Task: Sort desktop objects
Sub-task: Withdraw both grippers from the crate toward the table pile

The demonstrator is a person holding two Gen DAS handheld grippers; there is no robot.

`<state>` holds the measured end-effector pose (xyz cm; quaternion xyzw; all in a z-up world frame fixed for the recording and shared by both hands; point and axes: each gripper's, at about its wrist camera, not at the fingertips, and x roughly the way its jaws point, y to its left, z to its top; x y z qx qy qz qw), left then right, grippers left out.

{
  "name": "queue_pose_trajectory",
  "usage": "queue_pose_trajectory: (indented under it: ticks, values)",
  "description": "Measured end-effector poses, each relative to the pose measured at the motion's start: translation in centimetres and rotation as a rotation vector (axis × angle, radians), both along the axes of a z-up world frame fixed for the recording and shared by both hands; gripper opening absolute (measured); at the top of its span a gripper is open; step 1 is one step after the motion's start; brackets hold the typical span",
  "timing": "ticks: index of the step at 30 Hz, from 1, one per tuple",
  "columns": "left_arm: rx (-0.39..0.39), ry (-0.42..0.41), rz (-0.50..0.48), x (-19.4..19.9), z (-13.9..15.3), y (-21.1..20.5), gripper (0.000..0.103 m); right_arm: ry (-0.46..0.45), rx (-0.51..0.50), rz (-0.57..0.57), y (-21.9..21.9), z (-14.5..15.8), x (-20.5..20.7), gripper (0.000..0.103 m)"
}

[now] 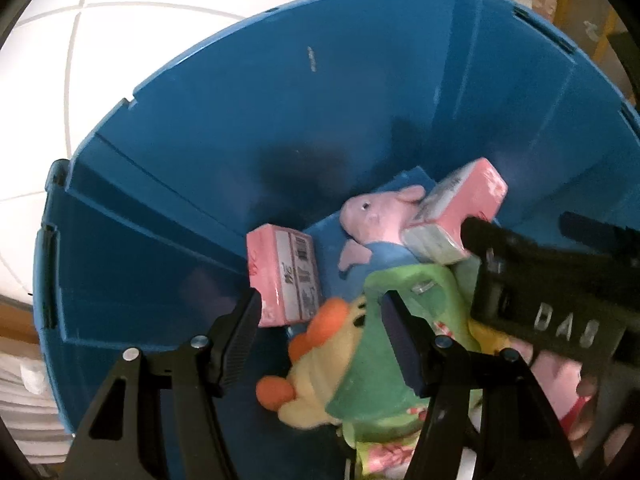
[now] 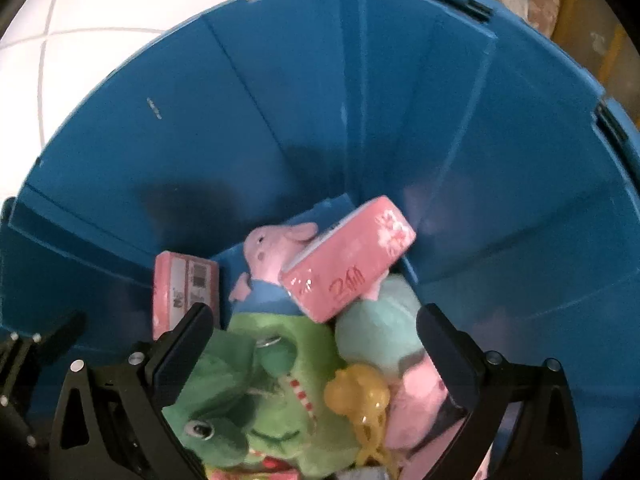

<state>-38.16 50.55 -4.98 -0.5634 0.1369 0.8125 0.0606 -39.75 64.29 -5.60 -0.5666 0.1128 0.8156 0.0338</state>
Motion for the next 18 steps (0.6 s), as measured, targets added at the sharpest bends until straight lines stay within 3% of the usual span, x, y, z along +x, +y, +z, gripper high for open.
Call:
queue_pose_trajectory:
  ticks: [4,8,18]
  values:
    - [-0.060,0.020,-0.013,1.4,1.6,0.0,0.061,-0.011,-0.056,-0.016,0.7,1.1,0.6,0.103]
    - [-0.054,0.067,-0.027,3.3,4.5,-1.0,0.061,0.013,-0.147,-0.026,0.7,3.2,1.4,0.103]
    - [0.068,0.190,0.047,7.8,11.2,-8.2,0.061,0.073,-0.122,0.065,-5.6,10.3,4.4,0.103]
